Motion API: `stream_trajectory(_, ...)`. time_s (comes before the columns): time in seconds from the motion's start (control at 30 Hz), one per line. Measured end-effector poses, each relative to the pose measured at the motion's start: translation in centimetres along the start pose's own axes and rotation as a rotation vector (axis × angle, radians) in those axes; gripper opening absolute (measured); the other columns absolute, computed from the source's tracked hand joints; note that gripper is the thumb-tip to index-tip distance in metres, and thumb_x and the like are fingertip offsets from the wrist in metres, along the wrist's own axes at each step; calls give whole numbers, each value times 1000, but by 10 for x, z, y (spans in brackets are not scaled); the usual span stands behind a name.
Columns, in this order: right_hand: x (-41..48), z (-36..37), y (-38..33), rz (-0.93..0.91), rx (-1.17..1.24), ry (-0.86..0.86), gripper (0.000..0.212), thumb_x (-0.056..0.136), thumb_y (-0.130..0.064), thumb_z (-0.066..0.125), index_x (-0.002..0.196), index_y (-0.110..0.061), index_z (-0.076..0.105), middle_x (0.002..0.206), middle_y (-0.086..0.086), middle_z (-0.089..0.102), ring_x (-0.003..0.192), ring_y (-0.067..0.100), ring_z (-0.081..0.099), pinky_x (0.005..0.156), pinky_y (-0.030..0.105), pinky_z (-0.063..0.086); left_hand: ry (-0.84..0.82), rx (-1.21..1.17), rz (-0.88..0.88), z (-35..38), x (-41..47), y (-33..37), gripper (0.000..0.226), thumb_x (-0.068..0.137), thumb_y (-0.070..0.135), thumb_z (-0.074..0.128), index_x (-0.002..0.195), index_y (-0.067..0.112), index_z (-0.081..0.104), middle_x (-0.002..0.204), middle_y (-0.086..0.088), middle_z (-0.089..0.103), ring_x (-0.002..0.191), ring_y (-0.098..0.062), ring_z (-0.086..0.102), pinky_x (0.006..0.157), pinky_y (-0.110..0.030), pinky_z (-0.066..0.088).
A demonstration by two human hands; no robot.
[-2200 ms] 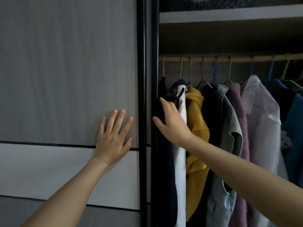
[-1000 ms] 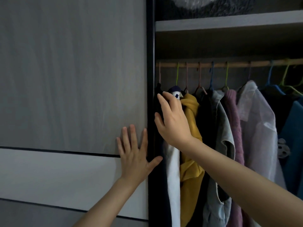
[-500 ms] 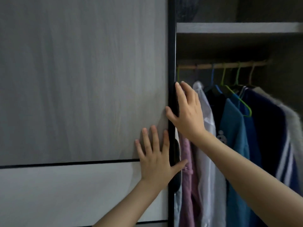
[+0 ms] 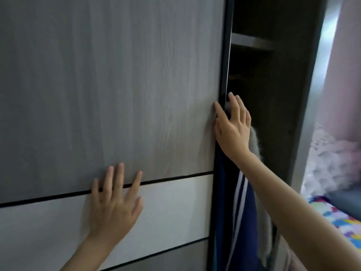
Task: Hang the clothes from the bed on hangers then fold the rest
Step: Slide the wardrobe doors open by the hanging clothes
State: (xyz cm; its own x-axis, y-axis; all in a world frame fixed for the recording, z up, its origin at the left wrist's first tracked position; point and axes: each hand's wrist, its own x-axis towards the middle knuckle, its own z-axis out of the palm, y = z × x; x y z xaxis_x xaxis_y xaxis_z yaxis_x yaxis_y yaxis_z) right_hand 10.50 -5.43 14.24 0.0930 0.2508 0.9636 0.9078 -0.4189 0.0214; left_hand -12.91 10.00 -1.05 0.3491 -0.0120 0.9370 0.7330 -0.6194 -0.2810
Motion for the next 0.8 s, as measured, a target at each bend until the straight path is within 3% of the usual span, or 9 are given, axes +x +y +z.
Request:
stream_trajectory(0.1,-4,1,34,100,-93,-3,43,89,-1,54,132,-3,51,149,25,26,141,42,17,114,52,10,-20,3,-1,8,-16,6,51,90,37,39,136,18,44,139,-28,41,125,-47,36,96,-63,31)
stream_trajectory(0.2,-13,3,50,166,-84,59,35,87,-1,55,122,5,56,145,29,32,138,46,23,112,54,16,-58,-51,87,17,-13,28,49,96,41,28,139,22,40,144,-21,35,129,-43,33,99,-59,28)
stream_trajectory(0.27,-31,9,52,88,-31,35,42,92,-16,51,128,5,52,143,32,34,135,47,27,108,54,22,-55,-75,113,26,-5,53,51,97,41,24,143,22,35,146,-17,35,131,-40,32,101,-55,28)
stream_trajectory(0.37,-62,23,51,19,20,-144,64,92,-43,43,142,-4,35,147,31,25,138,45,18,109,49,16,-30,-88,146,39,7,89,53,96,41,25,146,23,29,150,-12,30,135,-35,30,105,-50,26)
stream_trajectory(0.47,-76,36,60,138,30,-213,76,89,-55,40,145,-10,13,151,30,10,139,38,-3,112,50,8,-1,-117,183,45,17,115,54,96,40,25,146,20,28,151,-10,27,135,-31,31,105,-46,26)
stream_trajectory(0.6,-77,41,91,214,-2,-264,83,84,-72,11,141,-16,-10,149,18,-17,138,30,-19,114,44,-7,25,-144,218,49,31,148,61,89,40,36,145,18,30,147,-11,33,135,-29,31,105,-46,27)
stream_trajectory(0.67,-78,43,98,192,-12,-248,81,88,-69,21,142,-15,-6,148,17,-16,139,31,-15,114,45,-3,39,-140,209,53,31,153,61,88,41,38,145,17,33,148,-12,32,135,-30,31,105,-46,27)
stream_trajectory(0.8,-77,47,87,169,33,-165,83,84,-54,48,143,-11,9,151,27,5,138,35,-5,113,50,5,77,-102,212,55,26,138,58,90,42,38,143,18,36,147,-12,33,134,-32,31,104,-48,26)
